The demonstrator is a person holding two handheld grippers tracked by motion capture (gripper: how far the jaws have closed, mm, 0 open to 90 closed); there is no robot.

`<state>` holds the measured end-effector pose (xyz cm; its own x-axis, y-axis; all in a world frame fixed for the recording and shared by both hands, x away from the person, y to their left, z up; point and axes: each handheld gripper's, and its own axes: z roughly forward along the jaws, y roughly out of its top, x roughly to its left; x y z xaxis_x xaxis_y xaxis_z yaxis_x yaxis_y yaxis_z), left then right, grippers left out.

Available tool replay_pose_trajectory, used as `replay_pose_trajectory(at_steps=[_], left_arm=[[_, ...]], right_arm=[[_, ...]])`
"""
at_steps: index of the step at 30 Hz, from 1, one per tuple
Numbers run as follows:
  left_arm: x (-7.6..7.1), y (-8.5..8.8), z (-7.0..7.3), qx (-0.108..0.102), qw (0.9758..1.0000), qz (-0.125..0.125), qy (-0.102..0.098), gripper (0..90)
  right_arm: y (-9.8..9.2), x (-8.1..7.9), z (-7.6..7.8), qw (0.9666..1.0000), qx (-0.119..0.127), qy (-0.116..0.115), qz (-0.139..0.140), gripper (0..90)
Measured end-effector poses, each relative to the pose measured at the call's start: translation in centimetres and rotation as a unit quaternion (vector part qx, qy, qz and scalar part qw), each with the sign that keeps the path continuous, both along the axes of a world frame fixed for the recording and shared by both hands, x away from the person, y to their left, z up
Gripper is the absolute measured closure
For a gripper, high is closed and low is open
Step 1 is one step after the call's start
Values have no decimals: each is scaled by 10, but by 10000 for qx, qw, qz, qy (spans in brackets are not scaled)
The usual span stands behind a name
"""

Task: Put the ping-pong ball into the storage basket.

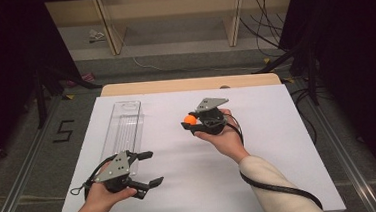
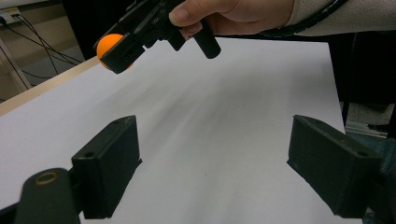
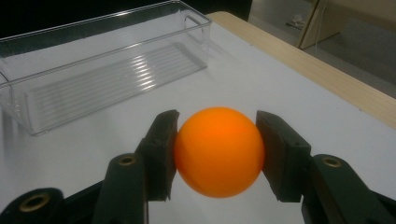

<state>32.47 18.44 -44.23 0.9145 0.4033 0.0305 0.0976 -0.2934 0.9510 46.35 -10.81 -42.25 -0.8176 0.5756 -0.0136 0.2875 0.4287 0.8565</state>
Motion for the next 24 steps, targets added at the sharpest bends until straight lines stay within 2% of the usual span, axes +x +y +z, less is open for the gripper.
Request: replay_pose_trajectory(at_steps=[24], left_arm=[[0, 0, 0, 3, 10000, -7, 0, 161]], right_arm=[[10, -2, 1, 10000, 0, -3, 69, 513]])
